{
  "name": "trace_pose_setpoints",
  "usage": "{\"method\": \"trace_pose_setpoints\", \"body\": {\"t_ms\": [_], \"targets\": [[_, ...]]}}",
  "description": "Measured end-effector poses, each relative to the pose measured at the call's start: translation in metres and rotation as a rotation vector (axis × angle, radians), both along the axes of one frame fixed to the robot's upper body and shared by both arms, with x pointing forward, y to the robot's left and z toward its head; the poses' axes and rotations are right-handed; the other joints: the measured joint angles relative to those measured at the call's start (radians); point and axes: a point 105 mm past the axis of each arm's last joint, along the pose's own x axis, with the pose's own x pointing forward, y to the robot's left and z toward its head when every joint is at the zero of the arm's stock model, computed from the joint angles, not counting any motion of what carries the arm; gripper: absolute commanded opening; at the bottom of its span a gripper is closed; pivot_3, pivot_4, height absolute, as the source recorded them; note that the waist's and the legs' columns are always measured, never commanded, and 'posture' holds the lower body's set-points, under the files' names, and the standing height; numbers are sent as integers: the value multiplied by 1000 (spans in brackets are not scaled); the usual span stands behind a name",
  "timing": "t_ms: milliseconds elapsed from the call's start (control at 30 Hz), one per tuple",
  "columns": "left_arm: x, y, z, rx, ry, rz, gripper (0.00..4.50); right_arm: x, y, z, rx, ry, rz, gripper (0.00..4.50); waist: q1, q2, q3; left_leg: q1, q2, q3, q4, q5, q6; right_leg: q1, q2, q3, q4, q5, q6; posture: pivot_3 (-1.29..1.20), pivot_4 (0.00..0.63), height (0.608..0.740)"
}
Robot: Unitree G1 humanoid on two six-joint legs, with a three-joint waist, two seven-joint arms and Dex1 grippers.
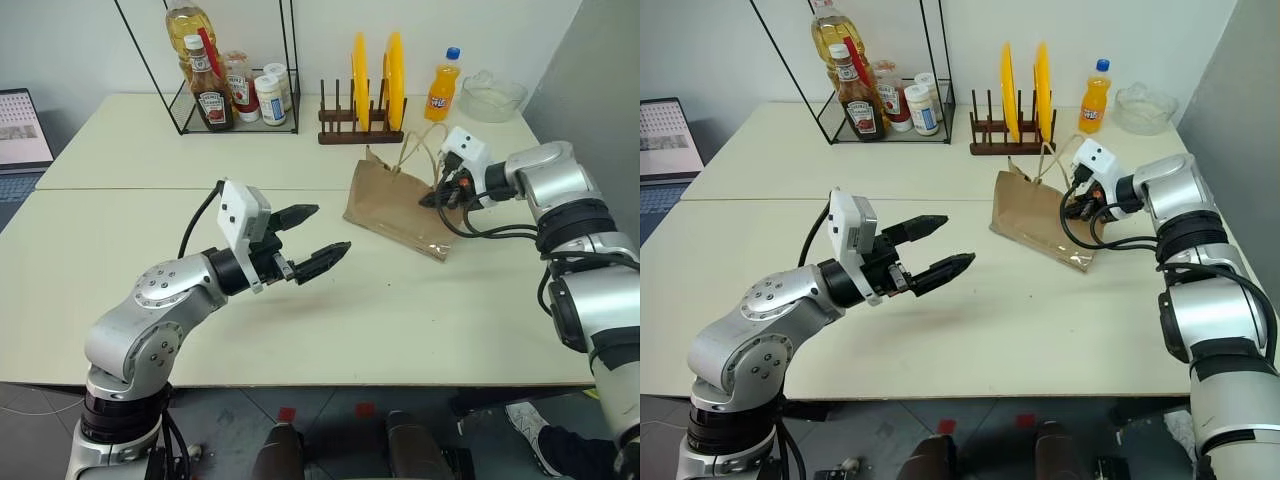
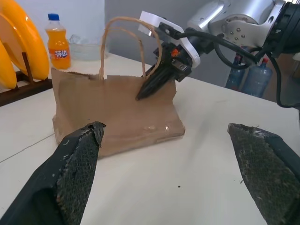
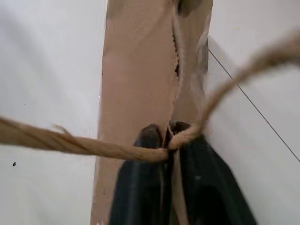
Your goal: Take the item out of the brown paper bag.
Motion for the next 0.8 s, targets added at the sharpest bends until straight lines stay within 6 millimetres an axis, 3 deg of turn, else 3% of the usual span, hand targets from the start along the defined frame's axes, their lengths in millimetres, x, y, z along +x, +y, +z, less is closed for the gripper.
{"method": "trace_pose_setpoints", "body": {"t_ms": [367,800], "targets": [[0,6,1,15,0,8,4500,-3,12,8,40,-45,85,21,-4,0,0,0,0,0,0,0,0,0,0,0,0,0,0,0,150,740],[-11,37,-2,-1,19,182,4500,-2,104,20,124,-150,309,21,-12,0,0,0,0,0,0,0,0,0,0,0,1,0,0,0,150,740]]}}
